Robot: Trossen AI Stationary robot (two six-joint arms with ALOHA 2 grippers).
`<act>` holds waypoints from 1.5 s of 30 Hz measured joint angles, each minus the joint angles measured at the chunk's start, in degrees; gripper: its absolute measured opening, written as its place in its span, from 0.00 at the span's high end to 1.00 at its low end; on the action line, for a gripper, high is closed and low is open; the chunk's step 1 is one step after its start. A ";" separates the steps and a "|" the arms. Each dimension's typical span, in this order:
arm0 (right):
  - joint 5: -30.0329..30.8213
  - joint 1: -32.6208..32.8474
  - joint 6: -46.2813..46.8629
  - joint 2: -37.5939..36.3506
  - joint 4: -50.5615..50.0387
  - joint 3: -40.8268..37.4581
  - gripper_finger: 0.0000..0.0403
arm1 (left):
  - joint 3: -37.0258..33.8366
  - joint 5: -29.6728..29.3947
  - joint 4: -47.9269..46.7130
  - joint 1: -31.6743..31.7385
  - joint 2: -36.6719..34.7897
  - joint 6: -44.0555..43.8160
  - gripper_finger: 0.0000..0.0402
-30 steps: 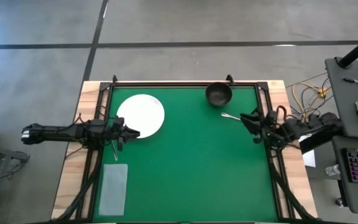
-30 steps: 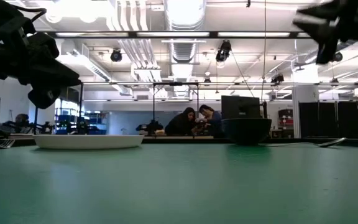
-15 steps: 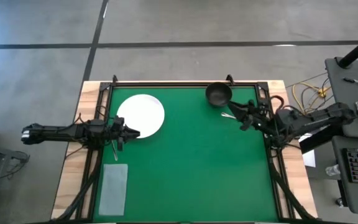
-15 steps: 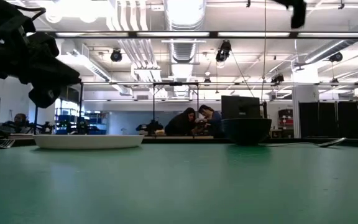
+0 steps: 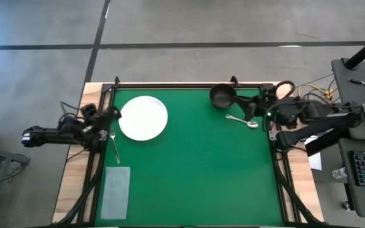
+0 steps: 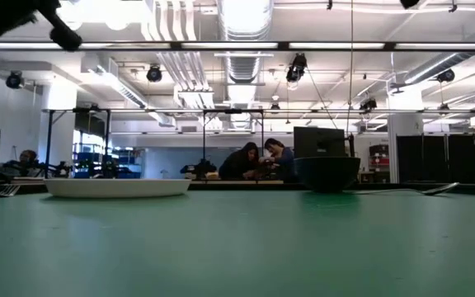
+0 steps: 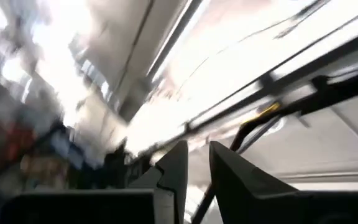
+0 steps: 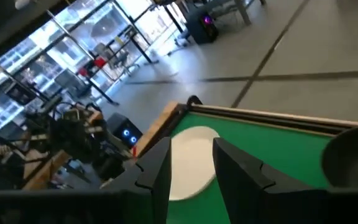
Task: Set table place
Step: Move the white plate to the center of the table
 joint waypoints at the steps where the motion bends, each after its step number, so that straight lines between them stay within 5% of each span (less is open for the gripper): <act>1: 0.03 0.00 -0.51 0.13 -0.15 1.27 0.72 | 0.02 -0.67 1.57 0.00 0.00 3.73 0.87; 7: 0.03 0.00 -7.79 0.71 1.81 7.39 0.72 | 0.49 -9.96 2.78 0.00 1.36 9.83 0.87; 12: 0.11 -0.02 -12.79 1.48 1.14 10.40 0.72 | 1.96 -9.60 -2.39 -0.07 5.12 9.64 0.87; 15: 0.07 -0.02 -13.57 1.82 -0.67 10.66 0.72 | 7.08 -10.07 -19.16 -0.07 8.32 8.30 0.87; 21: 0.09 -1.57 -7.56 1.71 -7.37 10.47 0.72 | 27.87 -13.06 -69.12 -0.03 17.51 4.90 0.87; 26: 2.06 -4.03 -7.44 2.08 -10.89 10.20 0.72 | 39.54 -14.21 -87.77 0.54 30.94 6.82 0.91; 34: 2.62 -8.50 -6.49 4.89 -15.14 10.07 0.72 | 42.77 -10.40 -92.52 7.75 49.95 6.86 1.00; 45: -1.50 -10.62 -4.07 7.38 -18.00 10.07 0.72 | 44.41 -1.04 -85.79 14.26 67.15 13.79 1.00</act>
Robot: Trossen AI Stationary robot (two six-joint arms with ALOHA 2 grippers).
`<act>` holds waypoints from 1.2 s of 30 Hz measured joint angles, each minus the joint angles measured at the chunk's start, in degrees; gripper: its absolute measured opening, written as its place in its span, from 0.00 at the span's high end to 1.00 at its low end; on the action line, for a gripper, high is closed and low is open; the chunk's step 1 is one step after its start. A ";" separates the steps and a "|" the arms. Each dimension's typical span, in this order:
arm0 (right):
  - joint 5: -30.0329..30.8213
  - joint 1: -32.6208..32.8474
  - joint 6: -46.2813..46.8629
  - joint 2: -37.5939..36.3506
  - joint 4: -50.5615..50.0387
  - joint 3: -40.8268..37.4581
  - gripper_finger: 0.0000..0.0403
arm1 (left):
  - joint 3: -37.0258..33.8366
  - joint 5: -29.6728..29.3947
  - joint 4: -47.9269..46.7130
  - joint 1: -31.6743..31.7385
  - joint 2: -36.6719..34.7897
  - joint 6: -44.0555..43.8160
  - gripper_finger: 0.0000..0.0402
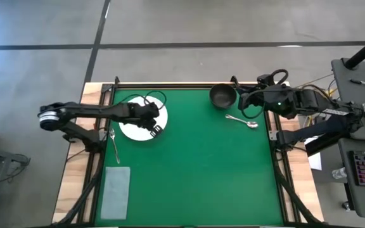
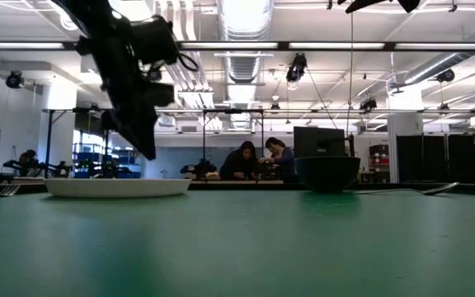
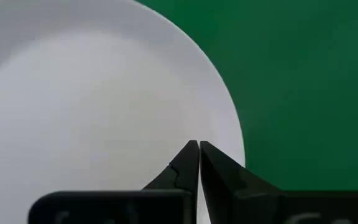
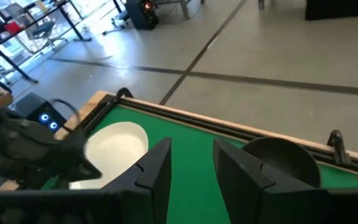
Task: Set table place
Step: Move the white plate to the center of the table
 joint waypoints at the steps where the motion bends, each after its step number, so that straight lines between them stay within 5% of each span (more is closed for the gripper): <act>1: -0.02 0.00 -0.01 0.06 0.00 0.00 0.72 | -0.03 0.68 0.76 -0.05 1.28 0.52 1.00; 15: -0.23 0.00 -0.05 1.48 -0.37 -0.11 0.72 | 0.07 1.86 4.82 -0.74 13.41 0.66 1.00; 36: -0.44 0.02 3.64 1.88 -3.70 -0.11 0.72 | 0.26 25.58 43.65 -14.46 20.57 -3.44 1.00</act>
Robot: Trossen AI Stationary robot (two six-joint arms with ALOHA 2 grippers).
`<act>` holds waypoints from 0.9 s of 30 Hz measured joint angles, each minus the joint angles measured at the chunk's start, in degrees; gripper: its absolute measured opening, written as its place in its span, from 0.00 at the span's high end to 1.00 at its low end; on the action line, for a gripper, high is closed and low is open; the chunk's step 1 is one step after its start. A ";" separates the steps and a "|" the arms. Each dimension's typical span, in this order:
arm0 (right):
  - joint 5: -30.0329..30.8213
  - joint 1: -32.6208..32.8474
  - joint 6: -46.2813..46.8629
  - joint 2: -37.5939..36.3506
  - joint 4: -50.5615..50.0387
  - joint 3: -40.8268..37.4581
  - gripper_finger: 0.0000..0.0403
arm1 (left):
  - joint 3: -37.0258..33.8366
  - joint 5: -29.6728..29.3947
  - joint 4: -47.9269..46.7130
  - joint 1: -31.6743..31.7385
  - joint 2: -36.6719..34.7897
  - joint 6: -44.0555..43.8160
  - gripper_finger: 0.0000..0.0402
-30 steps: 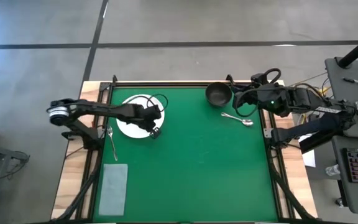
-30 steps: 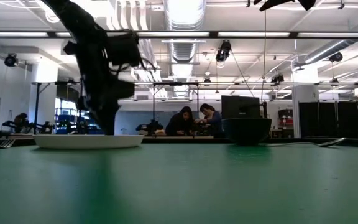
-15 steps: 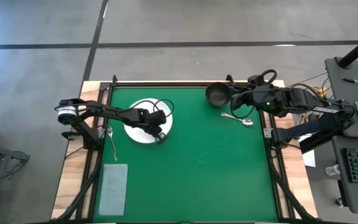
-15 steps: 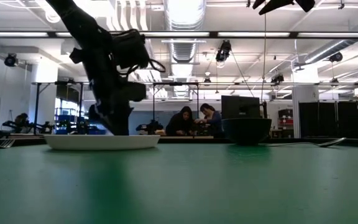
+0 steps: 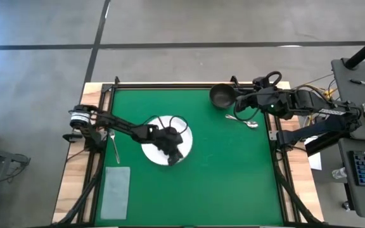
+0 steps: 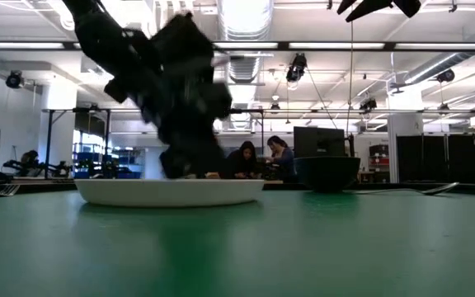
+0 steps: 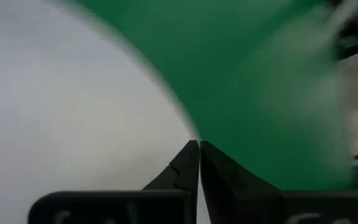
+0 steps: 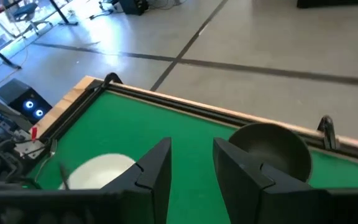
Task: Set table place
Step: Move the white plate to the center of the table
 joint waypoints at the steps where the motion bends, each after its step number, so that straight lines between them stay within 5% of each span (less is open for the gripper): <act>1: -0.08 0.00 0.91 0.00 -0.58 -0.02 0.72 | 0.18 -0.02 0.84 0.02 -0.48 0.97 1.00; 5: -1.39 -0.02 3.57 0.19 -2.99 -0.07 0.72 | 0.25 -3.27 0.06 1.48 -1.50 3.38 1.00; 10: -6.44 0.13 6.82 1.65 -4.27 -0.69 0.72 | 0.42 -18.39 -5.00 4.10 -7.14 4.09 1.00; 17: -10.07 1.48 7.27 7.98 -5.17 -0.87 0.72 | 0.40 -38.82 -27.76 8.01 -16.70 5.60 1.00; 27: -10.11 1.51 10.71 18.41 -4.51 -0.29 0.72 | 0.16 -37.69 -36.14 19.83 -15.32 5.50 1.00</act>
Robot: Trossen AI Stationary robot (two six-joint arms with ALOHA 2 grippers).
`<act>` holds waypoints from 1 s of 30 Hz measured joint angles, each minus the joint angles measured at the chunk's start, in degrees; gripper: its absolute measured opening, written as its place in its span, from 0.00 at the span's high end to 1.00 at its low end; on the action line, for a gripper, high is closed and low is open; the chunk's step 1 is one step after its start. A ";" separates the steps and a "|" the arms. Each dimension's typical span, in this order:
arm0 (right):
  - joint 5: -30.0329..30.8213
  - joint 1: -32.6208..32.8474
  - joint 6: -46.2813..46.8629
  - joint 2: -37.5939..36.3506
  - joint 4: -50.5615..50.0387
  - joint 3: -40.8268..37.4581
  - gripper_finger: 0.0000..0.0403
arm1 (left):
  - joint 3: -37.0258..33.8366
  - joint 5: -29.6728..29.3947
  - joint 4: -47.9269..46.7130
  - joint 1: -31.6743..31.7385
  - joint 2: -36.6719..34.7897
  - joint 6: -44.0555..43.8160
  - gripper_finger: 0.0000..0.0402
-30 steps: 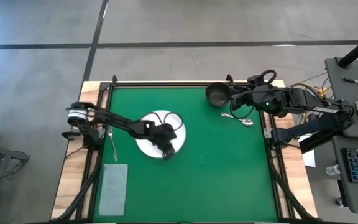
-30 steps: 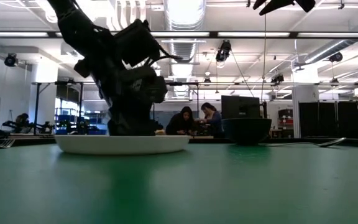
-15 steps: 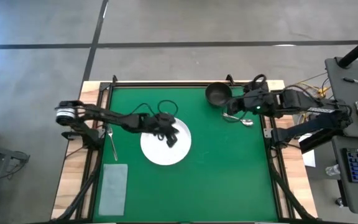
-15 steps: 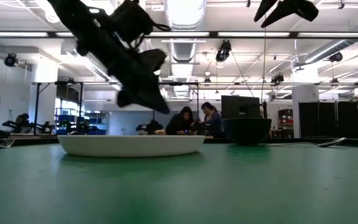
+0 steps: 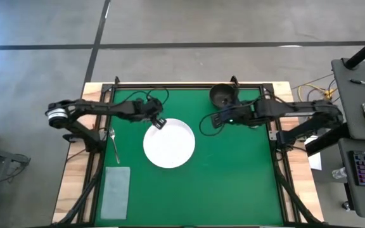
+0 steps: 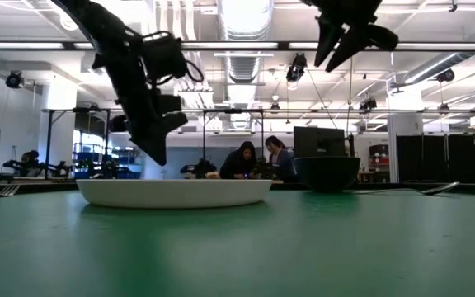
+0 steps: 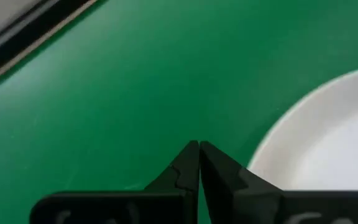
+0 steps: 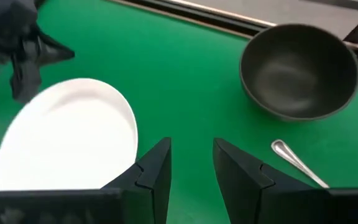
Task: Set table place
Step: Move the white plate to the center of the table
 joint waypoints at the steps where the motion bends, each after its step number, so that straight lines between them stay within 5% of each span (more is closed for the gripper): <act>1: 0.00 0.00 0.22 0.72 -0.09 0.12 0.72 | 0.02 0.66 0.01 0.99 0.58 -0.02 1.00; 11: -0.44 -0.02 0.71 3.41 0.69 0.29 0.72 | 0.15 10.25 2.10 5.01 9.90 0.05 1.00; 18: -0.42 -0.04 0.66 2.93 0.63 0.29 0.72 | 0.17 11.59 3.32 2.14 9.79 -0.12 1.00; 30: -0.43 -0.15 0.40 2.93 -4.00 0.29 0.72 | 0.08 23.24 5.93 -4.54 9.56 -3.23 1.00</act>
